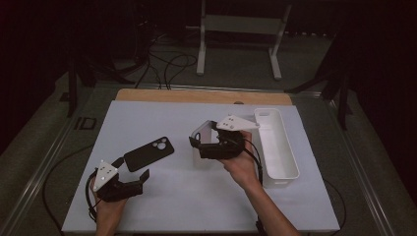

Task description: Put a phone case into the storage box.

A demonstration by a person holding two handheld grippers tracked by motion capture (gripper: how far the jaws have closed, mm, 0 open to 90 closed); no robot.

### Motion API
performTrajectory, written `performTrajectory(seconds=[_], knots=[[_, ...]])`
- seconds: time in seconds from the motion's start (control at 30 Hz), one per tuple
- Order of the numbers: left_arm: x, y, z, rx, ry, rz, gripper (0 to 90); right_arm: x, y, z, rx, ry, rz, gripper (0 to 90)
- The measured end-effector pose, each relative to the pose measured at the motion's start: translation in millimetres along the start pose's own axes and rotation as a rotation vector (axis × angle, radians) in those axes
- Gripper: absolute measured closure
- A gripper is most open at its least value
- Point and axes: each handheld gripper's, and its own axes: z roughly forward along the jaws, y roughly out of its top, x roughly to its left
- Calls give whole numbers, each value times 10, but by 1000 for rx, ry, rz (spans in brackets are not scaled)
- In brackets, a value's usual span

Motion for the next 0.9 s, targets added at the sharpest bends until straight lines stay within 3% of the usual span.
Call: performTrajectory(seconds=[0.2,0.47,0.9], knots=[[-57,-40,81,40,-6,8,0,-128,50,-26,-11,-34,23,165],[-116,-49,105,41,-12,22,0,-300,88,-54,-13,-79,57,165],[-129,-58,118,47,-4,19,1,-489,235,-93,-23,-154,55,165]])
